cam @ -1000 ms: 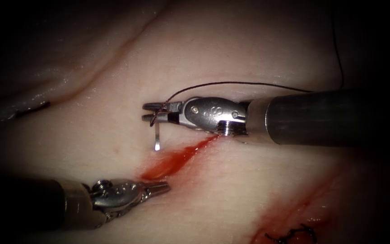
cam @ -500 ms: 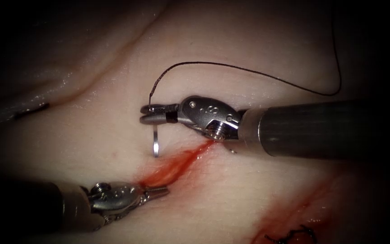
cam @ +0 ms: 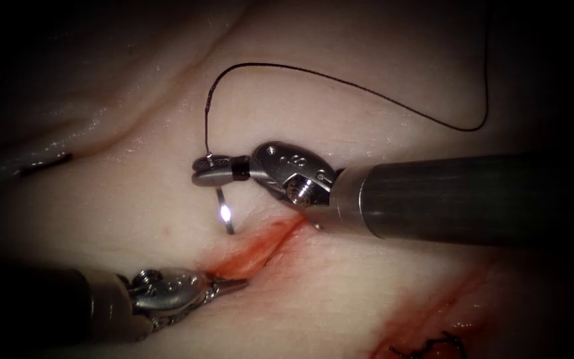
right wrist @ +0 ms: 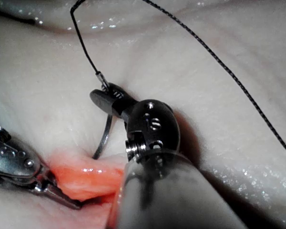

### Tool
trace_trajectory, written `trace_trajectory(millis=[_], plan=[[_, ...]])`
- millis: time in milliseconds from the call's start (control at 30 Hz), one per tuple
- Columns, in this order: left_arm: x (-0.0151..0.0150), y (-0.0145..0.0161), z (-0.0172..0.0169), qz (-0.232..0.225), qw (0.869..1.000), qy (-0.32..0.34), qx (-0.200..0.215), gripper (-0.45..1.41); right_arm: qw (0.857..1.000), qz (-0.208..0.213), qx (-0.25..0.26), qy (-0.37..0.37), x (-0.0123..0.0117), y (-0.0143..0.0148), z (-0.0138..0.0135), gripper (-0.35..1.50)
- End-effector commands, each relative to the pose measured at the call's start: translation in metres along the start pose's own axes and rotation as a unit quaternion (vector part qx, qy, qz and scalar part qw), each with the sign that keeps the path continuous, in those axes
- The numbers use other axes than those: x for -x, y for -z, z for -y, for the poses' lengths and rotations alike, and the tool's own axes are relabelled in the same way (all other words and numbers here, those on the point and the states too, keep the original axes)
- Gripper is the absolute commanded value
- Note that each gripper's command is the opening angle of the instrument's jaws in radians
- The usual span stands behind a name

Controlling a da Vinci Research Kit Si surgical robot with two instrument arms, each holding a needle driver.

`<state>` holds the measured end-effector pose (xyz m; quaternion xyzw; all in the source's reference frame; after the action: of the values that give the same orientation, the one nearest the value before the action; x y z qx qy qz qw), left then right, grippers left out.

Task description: Wound Closure

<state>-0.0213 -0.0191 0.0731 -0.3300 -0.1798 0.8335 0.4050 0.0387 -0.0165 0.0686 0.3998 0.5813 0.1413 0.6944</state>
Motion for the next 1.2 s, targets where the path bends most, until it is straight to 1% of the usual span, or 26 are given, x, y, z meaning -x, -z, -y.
trace_trajectory(millis=[33,67,200,333,467,667,800,933,1200], plan=[[0.0005,-0.0008,-0.0004,0.001,1.0,0.0,0.001,-0.08,1.0,0.001,-0.002,-0.013,0.0003,-0.0012,-0.0001,-0.35],[0.0005,-0.0007,-0.0004,0.002,1.0,0.001,0.001,-0.08,1.0,0.002,-0.003,-0.018,0.0003,-0.0012,0.0,-0.35],[0.0005,-0.0006,-0.0005,0.002,1.0,0.001,0.0,-0.08,0.997,0.005,0.001,-0.079,0.0005,-0.0013,0.0004,-0.35],[0.0005,-0.0006,-0.0005,0.002,1.0,0.001,0.0,-0.06,0.988,0.007,0.012,-0.157,0.0008,-0.0011,0.0009,-0.35],[0.0005,-0.0006,-0.0005,0.002,1.0,0.001,0.0,-0.05,0.981,0.008,0.018,-0.193,0.001,-0.0009,0.0014,-0.35],[0.0005,-0.0005,-0.0004,0.002,1.0,0.001,-0.001,-0.05,0.976,0.011,0.04,-0.216,0.0011,-0.0002,0.0018,-0.35],[0.0005,-0.0005,-0.0004,0.002,1.0,0.001,-0.001,-0.05,0.975,0.018,0.05,-0.215,0.0011,-0.0001,0.002,-0.35],[0.0005,-0.0005,-0.0004,0.002,1.0,0.001,-0.001,-0.05,0.975,0.019,0.05,-0.215,0.0012,-0.0001,0.0024,-0.35],[0.0005,-0.0003,-0.0003,0.002,1.0,0.0,-0.001,-0.03,0.973,0.037,0.041,-0.225,0.0012,0.0,0.004,-0.35]])
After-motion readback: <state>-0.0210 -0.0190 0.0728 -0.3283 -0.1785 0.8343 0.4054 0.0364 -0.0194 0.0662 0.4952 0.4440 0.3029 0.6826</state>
